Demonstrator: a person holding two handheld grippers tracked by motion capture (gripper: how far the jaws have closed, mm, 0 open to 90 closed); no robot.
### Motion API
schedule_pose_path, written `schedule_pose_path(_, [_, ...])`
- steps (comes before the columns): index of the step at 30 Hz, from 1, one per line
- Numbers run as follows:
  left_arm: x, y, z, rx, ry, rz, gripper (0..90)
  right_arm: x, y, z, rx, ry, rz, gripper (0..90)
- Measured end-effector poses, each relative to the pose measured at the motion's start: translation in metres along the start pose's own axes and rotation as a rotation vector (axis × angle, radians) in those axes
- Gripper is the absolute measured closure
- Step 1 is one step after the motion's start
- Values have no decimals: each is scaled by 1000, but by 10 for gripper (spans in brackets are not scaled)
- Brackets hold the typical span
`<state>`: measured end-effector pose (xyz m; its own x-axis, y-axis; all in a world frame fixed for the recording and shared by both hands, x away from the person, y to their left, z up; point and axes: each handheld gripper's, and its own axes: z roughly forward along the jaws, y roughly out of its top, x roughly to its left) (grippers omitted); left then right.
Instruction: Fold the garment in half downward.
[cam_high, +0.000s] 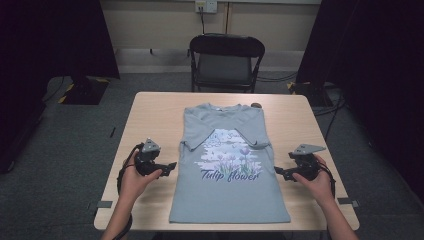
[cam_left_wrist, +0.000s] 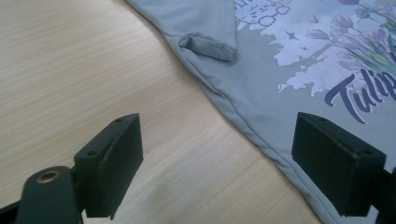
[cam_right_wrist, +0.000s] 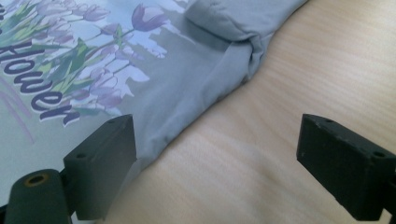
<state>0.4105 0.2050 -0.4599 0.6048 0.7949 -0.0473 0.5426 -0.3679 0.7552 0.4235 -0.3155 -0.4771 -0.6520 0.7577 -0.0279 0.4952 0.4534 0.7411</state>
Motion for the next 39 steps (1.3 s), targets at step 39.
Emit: schedule_pose_path(39, [9,48,51,2,-45,-10,168,-30,35,23,-4,-19,52,124])
